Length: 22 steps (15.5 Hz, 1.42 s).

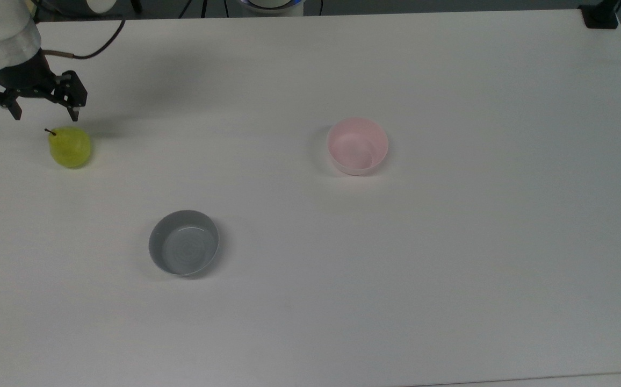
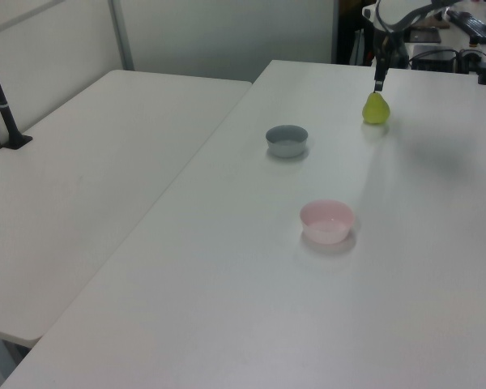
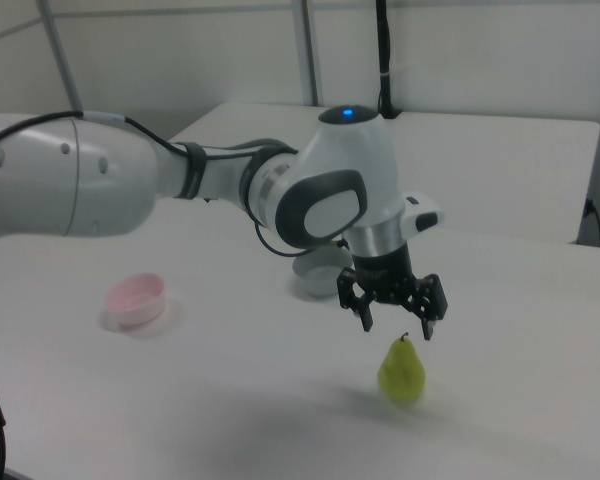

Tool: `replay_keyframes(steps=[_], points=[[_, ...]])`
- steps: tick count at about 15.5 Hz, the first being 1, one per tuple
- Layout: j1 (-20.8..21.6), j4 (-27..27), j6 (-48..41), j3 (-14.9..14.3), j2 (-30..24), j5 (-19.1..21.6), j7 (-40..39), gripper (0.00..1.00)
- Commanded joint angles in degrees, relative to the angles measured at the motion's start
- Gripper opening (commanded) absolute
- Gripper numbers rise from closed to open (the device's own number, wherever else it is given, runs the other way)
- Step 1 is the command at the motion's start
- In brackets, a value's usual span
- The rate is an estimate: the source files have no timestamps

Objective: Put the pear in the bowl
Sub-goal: 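Move the open gripper over the yellow-green pear and lower it, then close the gripper around the pear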

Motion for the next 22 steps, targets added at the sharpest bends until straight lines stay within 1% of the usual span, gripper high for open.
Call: replay_keyframes(steps=[1, 6, 12, 13, 14, 16, 17, 18, 19, 20, 21, 22], points=[[0.2, -1.6, 3.4, -0.4, 1.6, -0.2, 2.4, 1.00], [0.4, -2.3, 6.1, -0.4, 3.4, -0.2, 2.5, 1.00], [0.4, -3.2, 6.5, -0.3, 4.4, -0.6, 2.2, 1.00], [0.4, -3.5, 7.1, -0.3, 4.6, -0.7, 2.2, 1.00], [0.5, -4.2, 8.4, -0.2, 4.7, -0.7, 2.2, 0.97], [0.5, -5.2, 10.3, -0.2, 5.1, -0.7, 2.2, 0.87], [0.5, -5.3, 10.4, -0.2, 5.1, -0.7, 2.2, 0.78], [0.5, -5.5, 10.4, -0.2, 5.1, -0.7, 2.2, 0.66], [0.5, -5.5, 10.4, -0.2, 5.1, -0.7, 2.1, 0.49], [0.5, -5.5, 10.2, -0.2, 5.0, -0.7, 2.1, 0.34], [0.5, -5.4, 9.9, -0.2, 5.0, -0.7, 2.0, 0.23], [0.4, -5.4, 9.6, -0.2, 4.8, -0.7, 1.7, 0.20]])
